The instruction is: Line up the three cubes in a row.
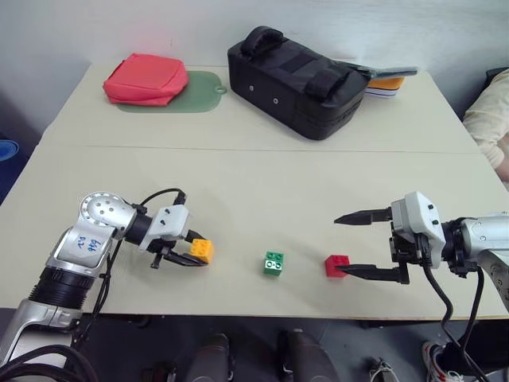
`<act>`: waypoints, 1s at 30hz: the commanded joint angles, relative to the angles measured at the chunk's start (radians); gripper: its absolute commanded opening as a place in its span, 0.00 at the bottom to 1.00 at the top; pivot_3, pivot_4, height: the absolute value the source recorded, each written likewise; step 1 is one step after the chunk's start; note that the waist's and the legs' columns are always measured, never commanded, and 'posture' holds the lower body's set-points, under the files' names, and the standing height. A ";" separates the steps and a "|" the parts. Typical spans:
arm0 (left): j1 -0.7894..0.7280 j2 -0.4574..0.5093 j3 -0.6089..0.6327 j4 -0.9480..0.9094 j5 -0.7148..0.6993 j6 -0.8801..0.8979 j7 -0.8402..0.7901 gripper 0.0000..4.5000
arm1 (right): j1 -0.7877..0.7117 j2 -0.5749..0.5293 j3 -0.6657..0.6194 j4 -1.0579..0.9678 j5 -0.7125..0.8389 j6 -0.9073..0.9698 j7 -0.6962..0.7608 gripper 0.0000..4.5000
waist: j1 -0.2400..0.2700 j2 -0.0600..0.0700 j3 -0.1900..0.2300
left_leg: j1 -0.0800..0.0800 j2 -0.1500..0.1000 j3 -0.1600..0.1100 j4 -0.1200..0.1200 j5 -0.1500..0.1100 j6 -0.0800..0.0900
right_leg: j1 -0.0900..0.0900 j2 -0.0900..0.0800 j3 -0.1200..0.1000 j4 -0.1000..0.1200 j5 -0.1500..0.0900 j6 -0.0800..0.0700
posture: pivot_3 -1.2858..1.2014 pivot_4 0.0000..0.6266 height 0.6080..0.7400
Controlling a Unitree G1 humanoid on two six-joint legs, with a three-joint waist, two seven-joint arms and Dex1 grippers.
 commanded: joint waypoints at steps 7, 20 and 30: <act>-0.013 -0.015 -0.023 0.087 0.042 -0.102 0.023 0.34 | 0.003 0.005 -0.013 -0.023 0.005 -0.023 -0.010 1.00 | 0.001 0.000 0.000 | 0.000 0.000 0.000 0.000 0.000 0.000 | 0.000 0.000 0.000 0.000 0.000 0.000 | 0.52 0.24 1.00; -0.010 -0.035 -0.031 0.112 0.050 -0.121 0.053 0.83 | 0.009 0.015 -0.008 -0.019 -0.004 -0.036 -0.017 1.00 | 0.001 0.000 0.000 | 0.000 0.000 0.000 0.000 0.000 0.000 | 0.000 0.000 0.000 0.000 0.000 0.000 | 0.52 0.24 1.00; 0.031 0.055 0.030 0.067 -0.008 -0.061 0.006 1.00 | 0.052 -0.015 -0.051 0.000 -0.003 -0.041 0.022 1.00 | -0.003 0.000 0.000 | 0.000 0.000 0.000 0.000 0.000 0.000 | 0.000 0.000 0.000 0.000 0.000 0.000 | 0.52 0.24 1.00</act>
